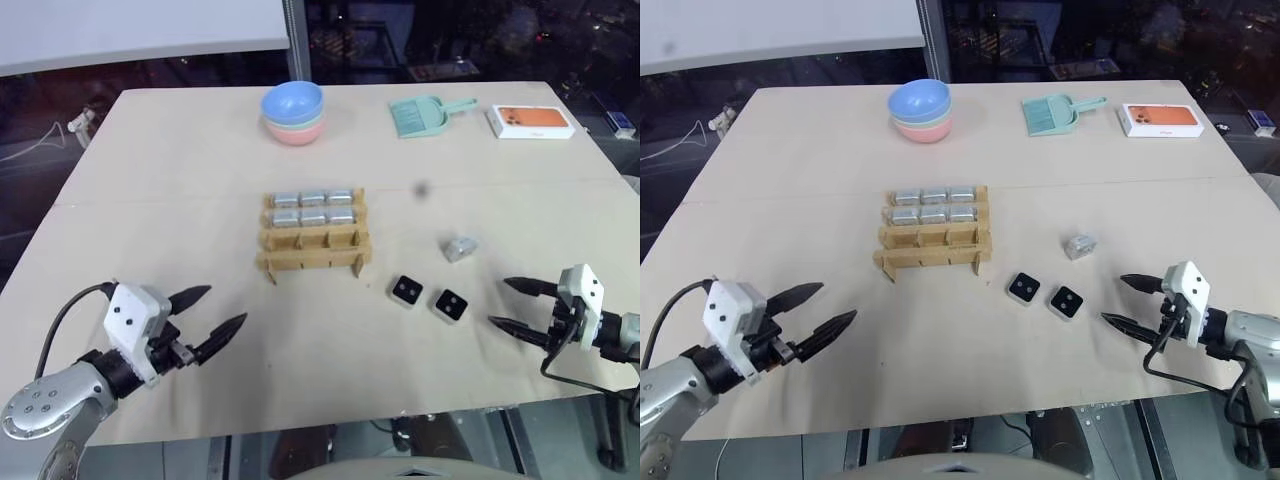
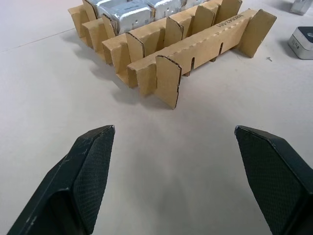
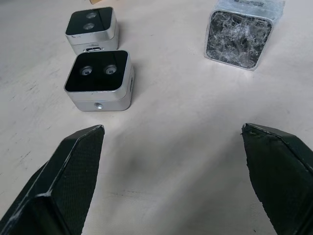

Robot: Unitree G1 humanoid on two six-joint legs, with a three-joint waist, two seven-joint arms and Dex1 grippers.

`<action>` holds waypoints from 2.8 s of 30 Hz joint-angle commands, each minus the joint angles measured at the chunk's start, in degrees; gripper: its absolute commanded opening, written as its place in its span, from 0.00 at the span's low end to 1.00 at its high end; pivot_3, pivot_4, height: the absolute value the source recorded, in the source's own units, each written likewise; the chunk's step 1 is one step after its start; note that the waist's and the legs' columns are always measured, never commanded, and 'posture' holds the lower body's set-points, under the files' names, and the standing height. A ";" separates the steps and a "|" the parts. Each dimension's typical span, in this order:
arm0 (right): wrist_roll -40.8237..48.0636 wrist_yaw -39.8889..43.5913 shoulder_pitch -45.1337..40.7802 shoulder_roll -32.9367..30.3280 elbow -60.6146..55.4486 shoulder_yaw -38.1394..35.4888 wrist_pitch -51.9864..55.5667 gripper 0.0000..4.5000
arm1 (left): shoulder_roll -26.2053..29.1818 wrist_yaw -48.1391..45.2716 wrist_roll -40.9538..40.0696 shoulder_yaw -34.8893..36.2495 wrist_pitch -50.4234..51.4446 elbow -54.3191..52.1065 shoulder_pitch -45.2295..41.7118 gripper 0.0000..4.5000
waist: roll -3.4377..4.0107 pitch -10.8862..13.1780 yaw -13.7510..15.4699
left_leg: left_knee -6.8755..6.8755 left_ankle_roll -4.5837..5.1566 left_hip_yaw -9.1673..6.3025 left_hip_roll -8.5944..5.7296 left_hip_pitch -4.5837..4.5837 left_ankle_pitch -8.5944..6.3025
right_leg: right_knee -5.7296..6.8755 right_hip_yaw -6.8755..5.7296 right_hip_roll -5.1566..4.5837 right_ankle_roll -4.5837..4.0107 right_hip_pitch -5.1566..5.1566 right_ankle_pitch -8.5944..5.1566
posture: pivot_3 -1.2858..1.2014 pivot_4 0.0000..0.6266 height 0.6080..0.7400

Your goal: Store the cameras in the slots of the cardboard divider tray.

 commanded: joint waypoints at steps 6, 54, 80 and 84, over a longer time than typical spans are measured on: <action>0.23 1.51 -1.63 -1.68 0.96 -1.22 -0.83 0.99 | -2.95 -5.47 2.73 1.01 -7.93 4.50 4.72 0.91 | -0.01 0.04 -0.14 | -0.01 0.00 0.08 -0.01 0.01 0.00 | 0.00 0.06 0.01 0.00 -0.02 0.00 | 0.52 0.24 1.00; -2.67 -12.90 2.70 10.24 -17.39 9.23 7.82 0.99 | 11.21 -21.41 -22.25 13.04 2.17 -6.72 1.47 0.91 | 0.12 0.13 -0.06 | 0.05 -0.02 0.05 0.05 0.02 0.00 | 0.10 0.02 0.08 0.00 -0.02 0.00 | 0.52 0.24 1.00; -17.29 -11.32 -21.43 11.54 -8.48 18.51 -19.54 0.44 | 6.99 7.98 -25.42 -7.76 23.30 -5.32 -19.82 0.91 | 0.18 0.20 -0.21 | 0.08 -0.02 -0.07 -0.11 0.14 0.02 | 0.16 0.04 0.19 -0.14 0.12 0.11 | 0.52 0.24 1.00; -23.87 -11.06 -28.64 15.36 -1.42 25.42 -32.58 0.44 | 2.48 13.27 -30.45 -12.49 26.71 -3.06 -27.59 0.91 | 0.15 0.21 -0.09 | 0.08 -0.05 -0.08 -0.15 0.06 0.04 | 0.14 0.05 0.16 -0.19 0.10 0.23 | 0.52 0.24 1.00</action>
